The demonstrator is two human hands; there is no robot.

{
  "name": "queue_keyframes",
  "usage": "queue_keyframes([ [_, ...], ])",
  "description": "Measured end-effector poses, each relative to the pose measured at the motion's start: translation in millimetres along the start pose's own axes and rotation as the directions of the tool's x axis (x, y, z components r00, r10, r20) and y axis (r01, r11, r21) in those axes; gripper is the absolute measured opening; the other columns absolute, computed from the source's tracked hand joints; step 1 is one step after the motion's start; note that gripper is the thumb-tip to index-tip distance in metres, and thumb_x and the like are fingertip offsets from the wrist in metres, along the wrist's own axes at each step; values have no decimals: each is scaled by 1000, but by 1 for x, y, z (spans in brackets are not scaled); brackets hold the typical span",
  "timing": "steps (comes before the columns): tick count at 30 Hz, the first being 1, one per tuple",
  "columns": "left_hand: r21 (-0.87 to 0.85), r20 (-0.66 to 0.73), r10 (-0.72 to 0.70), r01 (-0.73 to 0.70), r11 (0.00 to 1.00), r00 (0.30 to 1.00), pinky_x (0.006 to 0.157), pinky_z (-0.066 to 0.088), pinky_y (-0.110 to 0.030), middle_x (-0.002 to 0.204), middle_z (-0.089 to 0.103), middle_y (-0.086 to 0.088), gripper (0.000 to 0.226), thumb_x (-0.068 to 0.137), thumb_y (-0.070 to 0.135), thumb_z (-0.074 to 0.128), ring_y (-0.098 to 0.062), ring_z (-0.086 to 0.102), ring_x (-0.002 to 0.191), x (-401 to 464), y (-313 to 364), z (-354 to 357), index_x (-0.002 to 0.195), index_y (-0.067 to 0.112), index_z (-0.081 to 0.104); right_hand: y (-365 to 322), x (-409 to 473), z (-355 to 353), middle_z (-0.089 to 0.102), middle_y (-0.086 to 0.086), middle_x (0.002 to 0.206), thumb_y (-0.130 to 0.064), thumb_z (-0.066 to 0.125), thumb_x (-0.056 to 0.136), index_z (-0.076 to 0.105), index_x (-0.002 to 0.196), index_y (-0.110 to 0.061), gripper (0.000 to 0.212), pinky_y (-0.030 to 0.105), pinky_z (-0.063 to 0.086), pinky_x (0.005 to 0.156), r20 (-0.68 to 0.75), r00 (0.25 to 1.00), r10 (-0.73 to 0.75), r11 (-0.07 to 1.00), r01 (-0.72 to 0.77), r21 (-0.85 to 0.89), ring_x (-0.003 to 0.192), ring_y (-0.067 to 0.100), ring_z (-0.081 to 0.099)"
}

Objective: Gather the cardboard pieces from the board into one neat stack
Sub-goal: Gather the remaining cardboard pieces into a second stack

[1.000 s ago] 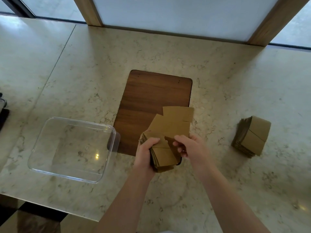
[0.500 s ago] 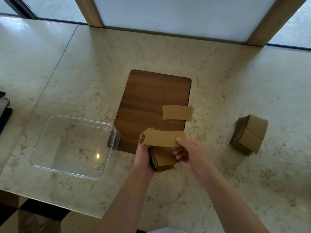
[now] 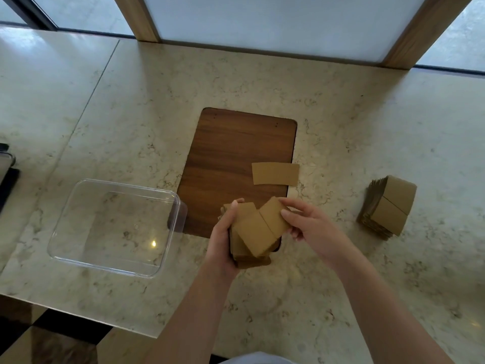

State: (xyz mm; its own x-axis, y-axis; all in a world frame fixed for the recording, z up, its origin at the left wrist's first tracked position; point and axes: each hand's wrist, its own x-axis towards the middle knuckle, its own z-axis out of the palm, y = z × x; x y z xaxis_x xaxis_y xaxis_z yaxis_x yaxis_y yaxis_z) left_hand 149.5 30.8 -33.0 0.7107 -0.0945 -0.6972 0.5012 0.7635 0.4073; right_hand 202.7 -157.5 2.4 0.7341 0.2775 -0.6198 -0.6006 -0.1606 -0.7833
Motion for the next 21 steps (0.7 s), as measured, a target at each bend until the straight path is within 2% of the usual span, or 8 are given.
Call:
queue_keyframes([
  [3,84,49,-55,50,995,997,75,61,-54,125,73,-20,60,75,57,82,-40,73,105,-1,-2,4,124,24,69,-16,9,0,68,-14,78,-23,60,104,74,111,-38,22,14,47,65,72,985,-159,915,175,-364,67,-1,59],
  [5,121,68,-78,70,990,995,76,62,-54,126,72,-22,67,68,59,84,-41,72,105,-1,-4,10,123,21,73,-22,16,8,68,-6,88,-30,65,100,72,109,-40,15,21,49,70,79,966,-247,836,253,-486,77,5,60],
  [10,109,78,-103,95,990,992,72,63,-46,118,76,-20,66,65,61,84,-35,77,99,1,-8,16,113,15,80,-12,27,38,63,-23,90,-40,70,94,68,105,-36,11,9,38,66,-174,919,-353,831,223,-510,83,-8,58],
  [12,88,87,-99,91,992,991,72,63,-44,114,78,-16,54,70,54,82,-32,78,98,2,-8,21,109,17,82,-4,28,51,62,-22,88,-37,69,95,65,101,-35,7,7,39,64,-314,882,-351,879,196,-434,87,-11,57],
  [14,54,97,-92,87,995,991,74,64,-45,117,77,-16,45,74,44,82,-32,77,99,6,-8,23,112,20,82,4,31,61,61,-17,93,-35,68,95,64,97,-33,6,11,41,70,-424,836,-349,900,173,-400,89,-3,58],
  [16,4,115,-82,82,997,990,76,64,-47,124,74,-17,43,78,36,80,-34,76,102,11,-6,22,120,25,77,8,35,65,56,-10,103,-39,68,92,63,98,-31,10,20,44,79,-465,817,-340,895,130,-426,95,4,55],
  [18,10,143,-93,93,996,985,77,63,-49,129,72,-18,49,81,35,79,-34,75,103,15,-4,17,130,28,71,9,42,63,54,-10,106,-43,68,90,61,99,-33,15,19,42,79,-468,820,-329,895,112,-432,99,6,53],
  [21,61,139,-143,136,989,980,74,63,-49,121,74,-21,72,71,35,90,-36,76,97,19,-3,13,137,18,66,4,54,54,58,-12,105,-56,69,86,60,98,-36,25,20,45,77,-398,884,-247,928,97,-359,97,4,56],
])
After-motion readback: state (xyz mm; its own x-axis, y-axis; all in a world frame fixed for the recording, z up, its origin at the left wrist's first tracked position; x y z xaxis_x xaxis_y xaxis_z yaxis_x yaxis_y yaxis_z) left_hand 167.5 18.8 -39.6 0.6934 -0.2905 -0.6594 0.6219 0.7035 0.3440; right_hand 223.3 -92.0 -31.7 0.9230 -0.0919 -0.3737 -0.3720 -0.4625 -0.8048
